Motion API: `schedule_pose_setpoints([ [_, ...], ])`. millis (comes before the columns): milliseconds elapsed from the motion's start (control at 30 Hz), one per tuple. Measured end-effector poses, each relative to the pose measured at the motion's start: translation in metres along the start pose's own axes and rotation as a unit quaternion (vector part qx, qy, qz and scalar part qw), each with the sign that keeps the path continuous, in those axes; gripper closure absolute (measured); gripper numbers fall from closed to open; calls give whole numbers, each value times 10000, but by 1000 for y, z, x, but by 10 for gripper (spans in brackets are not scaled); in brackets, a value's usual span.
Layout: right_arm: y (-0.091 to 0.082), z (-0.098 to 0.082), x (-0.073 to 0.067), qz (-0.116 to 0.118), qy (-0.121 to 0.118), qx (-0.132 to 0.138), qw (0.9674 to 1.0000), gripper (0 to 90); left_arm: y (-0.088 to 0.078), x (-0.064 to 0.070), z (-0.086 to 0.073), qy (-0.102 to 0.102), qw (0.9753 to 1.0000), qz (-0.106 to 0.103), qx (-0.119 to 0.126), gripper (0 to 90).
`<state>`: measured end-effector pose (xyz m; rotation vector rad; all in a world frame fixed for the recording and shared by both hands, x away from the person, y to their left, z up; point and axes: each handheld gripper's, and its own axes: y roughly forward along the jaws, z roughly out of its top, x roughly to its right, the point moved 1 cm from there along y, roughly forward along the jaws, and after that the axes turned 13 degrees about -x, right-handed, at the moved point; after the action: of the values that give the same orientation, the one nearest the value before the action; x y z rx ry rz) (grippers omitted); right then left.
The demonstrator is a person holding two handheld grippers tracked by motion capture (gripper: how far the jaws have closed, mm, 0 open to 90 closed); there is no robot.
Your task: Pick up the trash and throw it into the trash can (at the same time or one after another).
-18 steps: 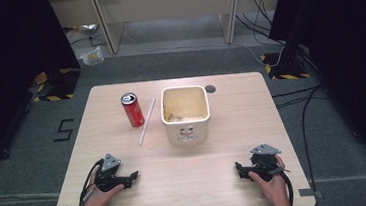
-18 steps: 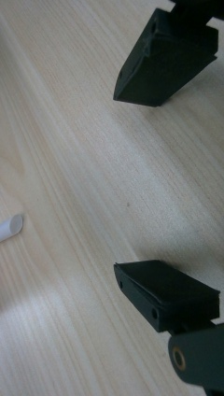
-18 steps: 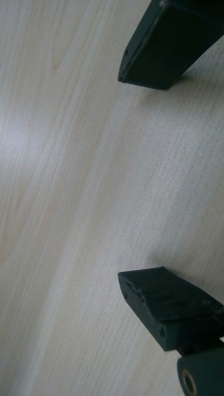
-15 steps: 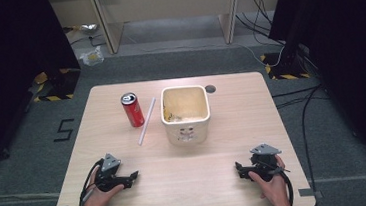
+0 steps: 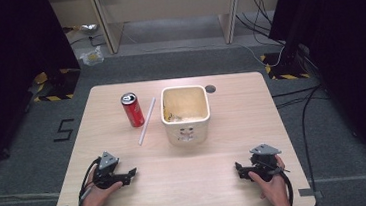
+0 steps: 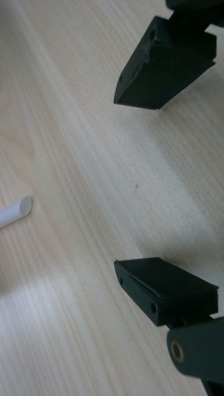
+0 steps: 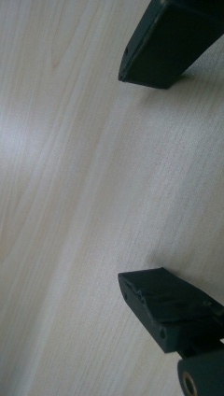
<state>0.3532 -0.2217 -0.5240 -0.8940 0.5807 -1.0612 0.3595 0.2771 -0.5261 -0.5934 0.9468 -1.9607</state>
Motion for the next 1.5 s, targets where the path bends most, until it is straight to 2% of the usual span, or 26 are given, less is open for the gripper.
schedule_pose_setpoints([
  [167,0,0,0,2,-7,-1,10000,52,-5,-6,9,-72,9998,60,171,164],
  [333,0,0,0,2,-17,-7,10000,50,-6,-14,30,-116,9994,92,317,164],
  [633,0,0,0,2,-20,-9,10000,49,0,-21,49,-162,9992,55,350,164],
  [1100,0,0,0,4,-12,-8,10000,48,10,-34,78,-274,9982,239,484,165],
  [1500,0,0,0,8,-11,-17,10000,45,23,-40,96,-361,9978,238,507,166],
])
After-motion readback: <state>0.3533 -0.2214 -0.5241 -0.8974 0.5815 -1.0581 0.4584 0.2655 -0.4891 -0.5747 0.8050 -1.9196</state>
